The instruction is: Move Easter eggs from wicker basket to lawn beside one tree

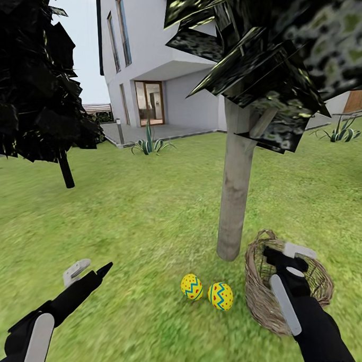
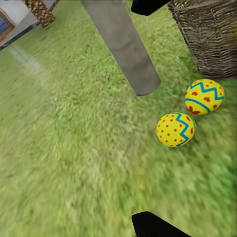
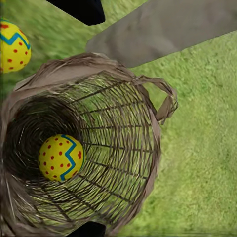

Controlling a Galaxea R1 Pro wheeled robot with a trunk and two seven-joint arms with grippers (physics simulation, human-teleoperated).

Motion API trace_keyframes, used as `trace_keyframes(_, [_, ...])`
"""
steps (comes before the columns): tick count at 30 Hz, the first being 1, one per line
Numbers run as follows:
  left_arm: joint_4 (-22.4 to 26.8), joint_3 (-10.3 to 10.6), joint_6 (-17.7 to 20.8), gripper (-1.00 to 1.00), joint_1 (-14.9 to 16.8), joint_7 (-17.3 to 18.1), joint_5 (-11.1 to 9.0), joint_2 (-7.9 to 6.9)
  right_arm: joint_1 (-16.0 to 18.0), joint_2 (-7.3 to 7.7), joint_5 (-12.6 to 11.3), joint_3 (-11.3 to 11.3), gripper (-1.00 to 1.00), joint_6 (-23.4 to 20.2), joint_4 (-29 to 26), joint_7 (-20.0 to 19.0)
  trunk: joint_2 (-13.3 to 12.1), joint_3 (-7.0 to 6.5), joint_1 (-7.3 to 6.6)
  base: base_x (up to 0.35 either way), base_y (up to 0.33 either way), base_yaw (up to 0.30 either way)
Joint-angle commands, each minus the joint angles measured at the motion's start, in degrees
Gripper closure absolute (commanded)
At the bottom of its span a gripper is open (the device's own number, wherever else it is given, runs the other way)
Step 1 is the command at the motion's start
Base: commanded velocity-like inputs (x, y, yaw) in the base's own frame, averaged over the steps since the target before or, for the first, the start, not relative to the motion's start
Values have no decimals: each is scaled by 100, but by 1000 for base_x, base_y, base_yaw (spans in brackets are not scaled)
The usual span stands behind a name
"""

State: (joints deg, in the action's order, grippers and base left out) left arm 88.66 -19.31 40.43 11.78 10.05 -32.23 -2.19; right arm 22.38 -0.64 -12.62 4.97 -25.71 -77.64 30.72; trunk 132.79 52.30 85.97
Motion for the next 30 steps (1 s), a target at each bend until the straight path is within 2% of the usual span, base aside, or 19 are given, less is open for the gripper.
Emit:
trace_keyframes(1, [1, 2, 36, -100, 6, 23, -3, 4, 44, 12, -54, 73, -100, -128, 47, 29, 3, 6, -1, 0, 0, 0])
trace_keyframes(3, [-3, 43, 34, -100, 4, 19, -3, 6, 107, 24, -100, 185, -100, -336, 118, 25, 3, 6, -1, 0, 0, 0])
trace_keyframes(6, [-6, 117, 25, -100, 7, 18, -3, 4, 238, 86, -396, 313, -100, -806, 183, 27, 3, 6, -1, 0, 0, 0])
trace_keyframes(8, [-6, 127, 25, -100, 7, 21, -4, 6, 292, 137, -497, 329, -100, -1001, 198, 29, 3, 6, -1, 0, 0, 0])
trace_keyframes(12, [-6, 136, 20, -100, 8, 23, -3, 8, 404, 203, -593, 343, -100, -1486, 208, 30, 3, 6, -1, 0, 0, 0])
trace_keyframes(15, [-6, 138, 19, -100, 6, 23, -9, 8, 439, 217, -612, 346, -100, -1674, 204, 30, 3, 6, -1, 0, 0, 0])
trace_keyframes(30, [-32, 138, 18, -100, 7, 23, -11, 7, 452, 222, -628, 350, -100, -1745, 123, 30, 3, 6, -1, 0, 0, 0])
